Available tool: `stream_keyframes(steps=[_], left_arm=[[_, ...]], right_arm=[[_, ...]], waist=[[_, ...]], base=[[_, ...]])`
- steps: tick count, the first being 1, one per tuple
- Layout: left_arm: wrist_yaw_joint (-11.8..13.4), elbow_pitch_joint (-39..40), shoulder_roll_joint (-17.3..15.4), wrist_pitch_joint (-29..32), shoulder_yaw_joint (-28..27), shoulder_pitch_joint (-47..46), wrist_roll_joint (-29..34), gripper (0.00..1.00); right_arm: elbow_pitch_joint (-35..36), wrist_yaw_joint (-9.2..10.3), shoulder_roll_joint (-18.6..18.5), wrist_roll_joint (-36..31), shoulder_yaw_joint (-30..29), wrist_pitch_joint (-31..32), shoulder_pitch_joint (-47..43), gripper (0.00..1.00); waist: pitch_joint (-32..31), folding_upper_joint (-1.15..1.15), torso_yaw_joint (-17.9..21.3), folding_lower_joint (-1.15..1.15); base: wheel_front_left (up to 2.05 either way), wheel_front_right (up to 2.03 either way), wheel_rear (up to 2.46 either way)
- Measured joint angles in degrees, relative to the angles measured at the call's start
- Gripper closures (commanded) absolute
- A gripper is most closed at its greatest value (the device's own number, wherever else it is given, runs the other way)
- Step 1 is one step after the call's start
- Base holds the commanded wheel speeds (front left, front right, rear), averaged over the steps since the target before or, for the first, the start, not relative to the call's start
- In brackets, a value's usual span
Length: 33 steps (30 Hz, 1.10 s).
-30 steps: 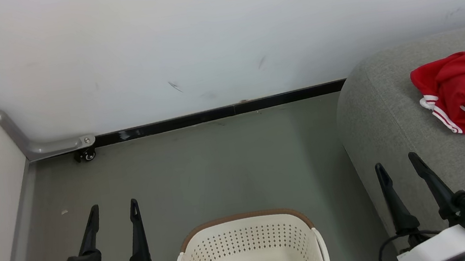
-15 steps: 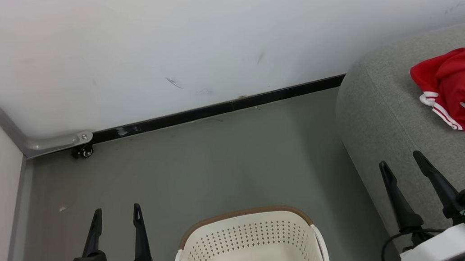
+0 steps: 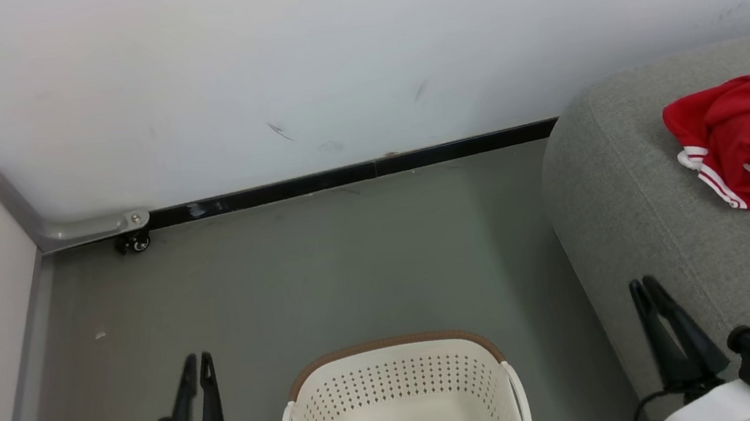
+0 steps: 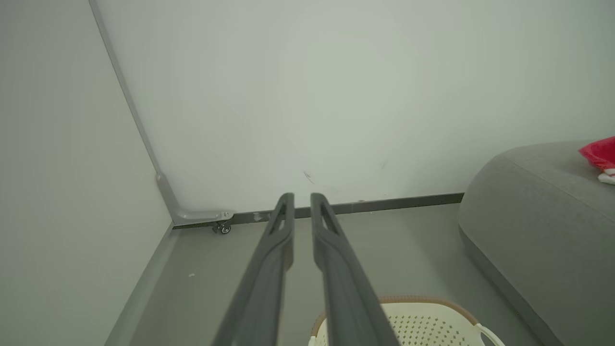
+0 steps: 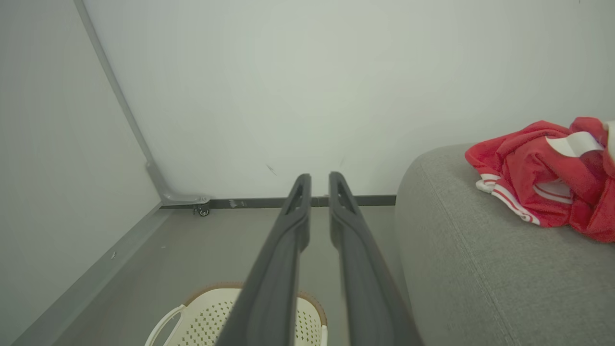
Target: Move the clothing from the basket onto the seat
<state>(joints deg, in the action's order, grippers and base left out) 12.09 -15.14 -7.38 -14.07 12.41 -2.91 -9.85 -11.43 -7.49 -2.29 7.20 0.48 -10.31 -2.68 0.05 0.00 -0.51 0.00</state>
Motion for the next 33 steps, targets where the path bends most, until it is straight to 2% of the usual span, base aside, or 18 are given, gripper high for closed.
stream_keyframes(steps=[5,11,22,27,33], left_arm=[[-0.2,-1.8,0.7,0.2,0.0,1.7,-0.8,1.0],[-1.5,-2.8,0.8,1.6,-1.9,1.6,-4.6,1.0],[-3.2,-3.2,1.5,4.8,-3.9,1.4,-15.4,1.0],[-4.1,-3.2,1.9,5.6,-4.6,1.3,-18.6,1.0],[-5.4,-3.1,2.0,7.2,-5.8,1.2,-23.3,1.0]], right_arm=[[-1.8,0.0,0.3,0.5,0.1,0.0,-1.7,1.0],[-1.4,0.0,0.3,4.4,0.5,0.0,-1.9,1.0],[-0.3,0.0,0.3,16.6,0.2,0.8,-1.9,1.0],[-0.3,0.0,0.3,19.8,-0.1,1.8,-1.9,1.0],[-0.3,0.0,0.3,25.2,-0.3,2.6,-1.8,1.0]], waist=[[0.0,0.0,0.0,0.0],[0.0,0.0,0.1,0.0],[0.0,0.0,0.1,-0.05],[-0.1,0.0,0.1,-0.19],[-0.3,0.0,0.1,-0.5]], base=[[0.0,0.0,0.0],[0.0,0.0,0.0],[0.0,0.0,0.0],[0.0,0.0,0.0],[0.0,0.0,0.0]])
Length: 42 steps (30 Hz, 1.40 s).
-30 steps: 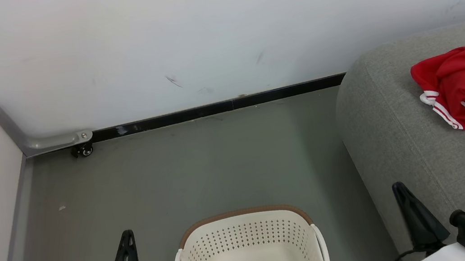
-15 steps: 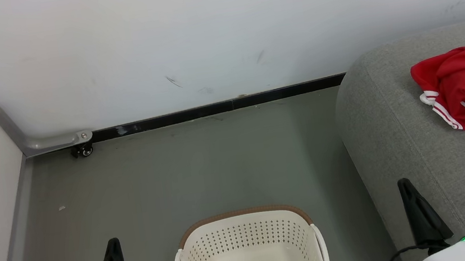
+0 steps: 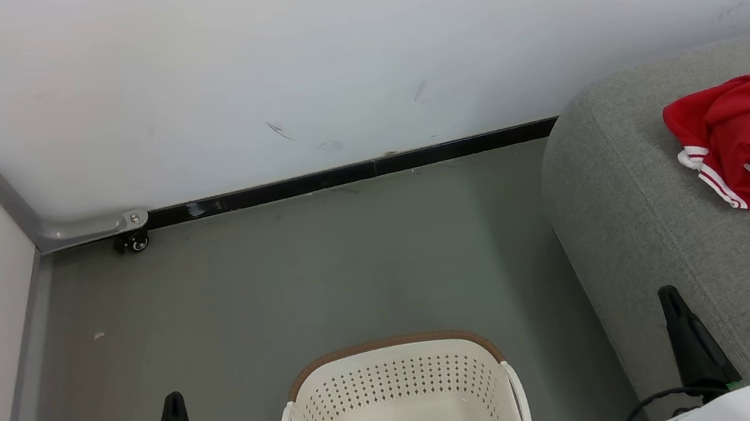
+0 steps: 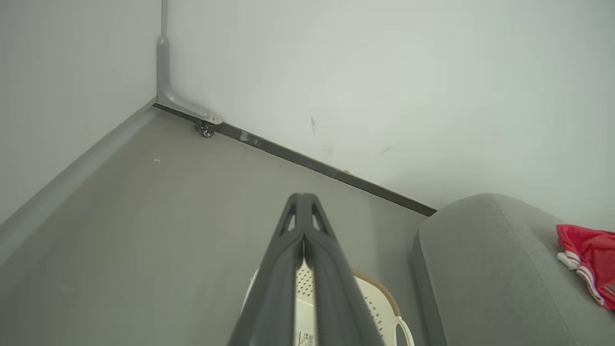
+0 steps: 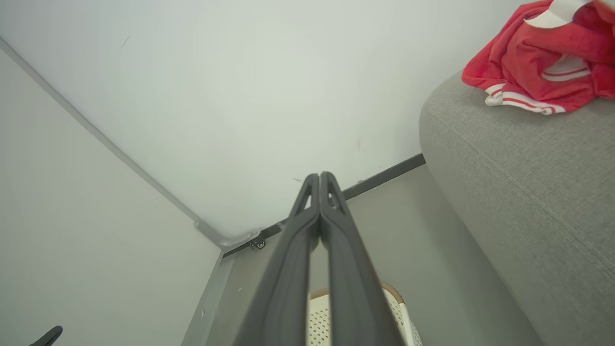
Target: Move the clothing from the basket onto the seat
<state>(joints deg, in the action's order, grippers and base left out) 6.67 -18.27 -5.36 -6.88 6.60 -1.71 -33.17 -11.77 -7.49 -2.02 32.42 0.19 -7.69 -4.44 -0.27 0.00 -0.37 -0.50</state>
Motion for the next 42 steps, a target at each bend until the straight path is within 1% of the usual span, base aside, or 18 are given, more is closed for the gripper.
stream_keyframes(steps=[5,9,11,13,18,22,34,40,42], left_arm=[[-1.0,0.2,0.2,1.2,-0.8,-0.1,-4.1,1.0],[-1.7,0.3,0.3,1.9,-1.6,-0.1,-7.3,1.0],[-1.7,0.5,0.4,2.1,-1.8,-0.1,-9.1,1.0],[-2.4,0.6,0.4,2.6,-2.1,-0.1,-10.6,1.0],[-3.3,0.7,0.6,3.7,-3.0,-0.1,-14.7,1.0],[-4.0,0.8,0.7,4.4,-3.7,-0.1,-17.9,1.0],[-6.6,0.9,1.7,6.5,-5.5,-0.4,-27.8,1.0],[-7.5,1.1,1.8,7.8,-6.6,-1.0,-32.6,1.0],[-8.3,1.2,1.9,8.4,-7.1,-1.0,-35.2,1.0]], right_arm=[[0.0,0.0,-0.2,4.4,-0.2,0.9,0.0,1.0],[0.0,0.0,-0.4,8.0,-0.4,1.6,0.1,1.0],[-0.1,0.0,-0.5,9.8,-0.5,1.7,0.1,1.0],[-0.1,0.0,-0.7,11.6,-0.7,2.1,0.2,1.0],[-0.4,0.01,-1.1,16.1,-1.2,2.7,1.3,1.0],[-1.0,0.01,-1.4,19.7,-1.3,3.3,1.3,1.0],[-1.5,0.01,-1.8,30.3,-1.6,5.2,3.5,1.0],[-1.7,0.02,-2.0,35.7,-1.8,5.8,3.6,1.0],[-1.8,0.02,-2.0,38.2,-1.8,6.3,3.6,1.0]], waist=[[-0.2,0.0,0.0,-0.27],[-0.4,0.0,0.0,-0.41],[-0.5,0.0,0.0,-0.46],[-0.6,0.0,0.0,-0.49],[-0.7,0.0,0.1,-0.49],[-0.7,0.0,0.1,-0.35],[-0.2,0.0,0.2,0.25],[0.1,0.0,0.2,0.39],[0.2,0.0,0.2,0.42]], base=[[0.0,0.0,0.0],[0.0,0.0,0.0],[0.0,0.0,0.0],[0.0,0.0,0.0],[0.0,0.0,0.0],[0.0,0.0,0.0],[0.0,0.0,0.0],[0.0,0.0,0.0],[0.0,0.0,0.0]])
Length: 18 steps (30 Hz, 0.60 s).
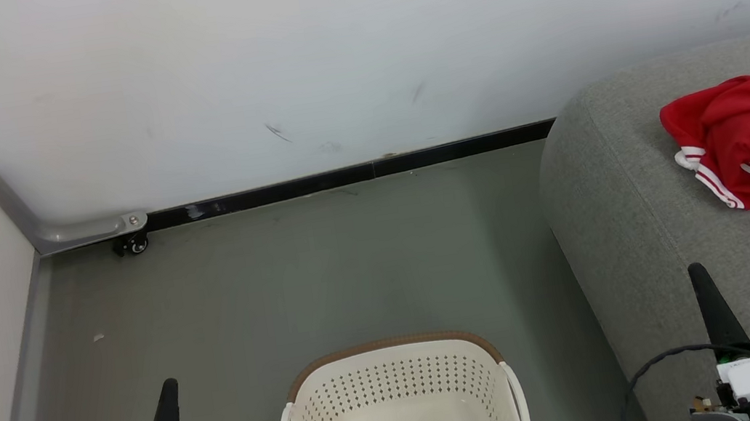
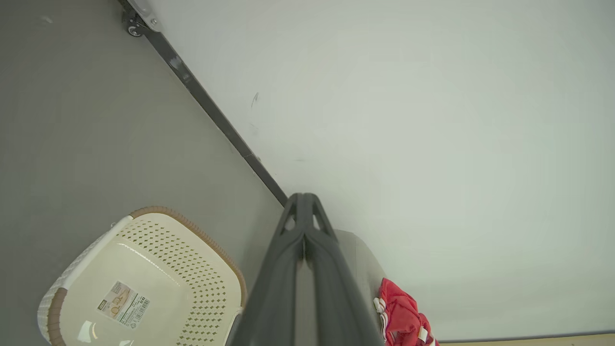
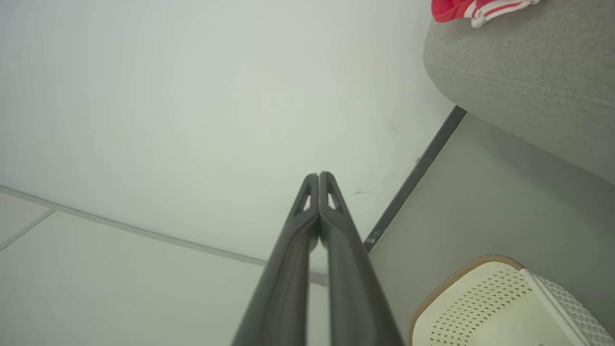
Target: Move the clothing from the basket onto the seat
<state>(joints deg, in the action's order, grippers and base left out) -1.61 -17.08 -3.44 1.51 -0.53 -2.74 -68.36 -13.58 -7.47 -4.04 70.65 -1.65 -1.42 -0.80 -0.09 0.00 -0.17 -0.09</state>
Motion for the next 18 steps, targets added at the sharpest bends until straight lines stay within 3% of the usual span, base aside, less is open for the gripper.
stream_keyframes(steps=[18], left_arm=[[-3.3,0.5,0.6,3.2,-2.9,-0.3,-14.7,1.0]], right_arm=[[-1.1,0.0,-0.9,16.0,-0.9,2.1,2.2,1.0]], waist=[[0.2,0.0,0.1,0.04]], base=[[0.0,0.0,0.0]])
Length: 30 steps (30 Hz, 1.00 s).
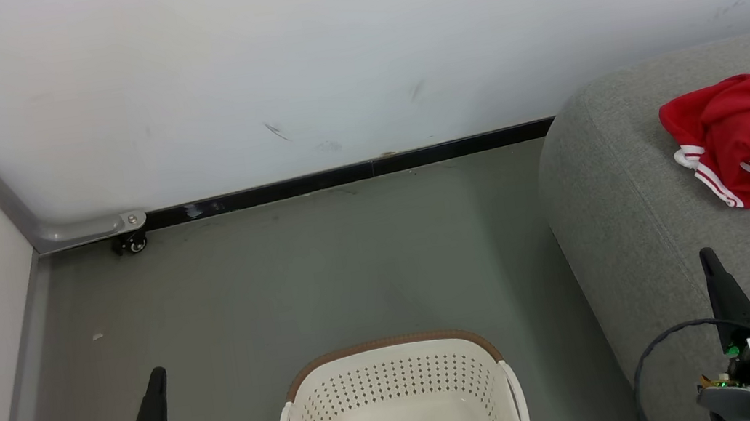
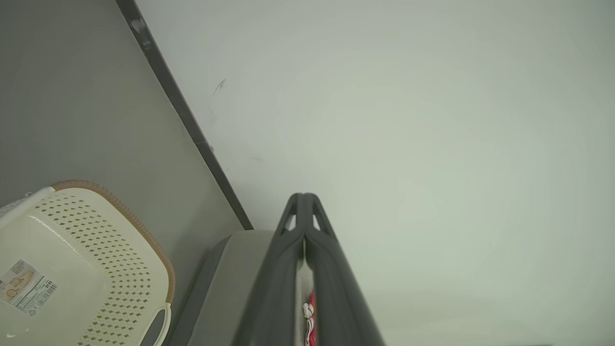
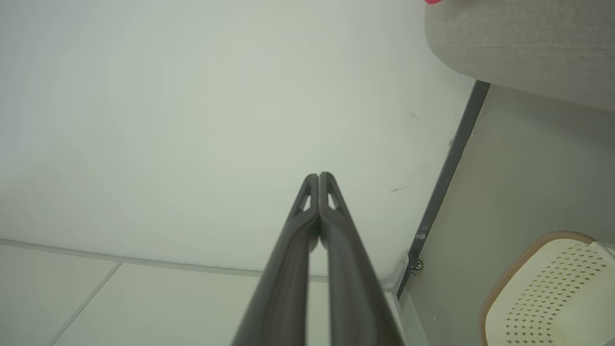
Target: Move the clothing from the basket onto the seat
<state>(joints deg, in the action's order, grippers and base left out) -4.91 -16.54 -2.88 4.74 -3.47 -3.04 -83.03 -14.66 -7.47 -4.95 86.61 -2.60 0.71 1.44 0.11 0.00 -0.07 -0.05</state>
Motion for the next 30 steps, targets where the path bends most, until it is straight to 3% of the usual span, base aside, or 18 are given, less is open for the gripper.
stream_keyframes(steps=[11,30], left_arm=[[-2.2,0.2,0.7,1.8,-1.7,-0.8,-8.5,1.0],[-2.2,0.3,0.9,1.8,-1.8,-0.8,-8.6,1.0]], right_arm=[[-0.3,0.01,-0.3,8.8,-0.5,1.6,1.7,1.0],[-0.4,0.0,-0.4,9.0,-0.6,1.6,2.1,1.0]], waist=[[0.0,0.0,0.1,0.01],[0.0,0.0,0.1,0.02]], base=[[0.0,0.0,0.0],[0.0,0.0,0.0]])
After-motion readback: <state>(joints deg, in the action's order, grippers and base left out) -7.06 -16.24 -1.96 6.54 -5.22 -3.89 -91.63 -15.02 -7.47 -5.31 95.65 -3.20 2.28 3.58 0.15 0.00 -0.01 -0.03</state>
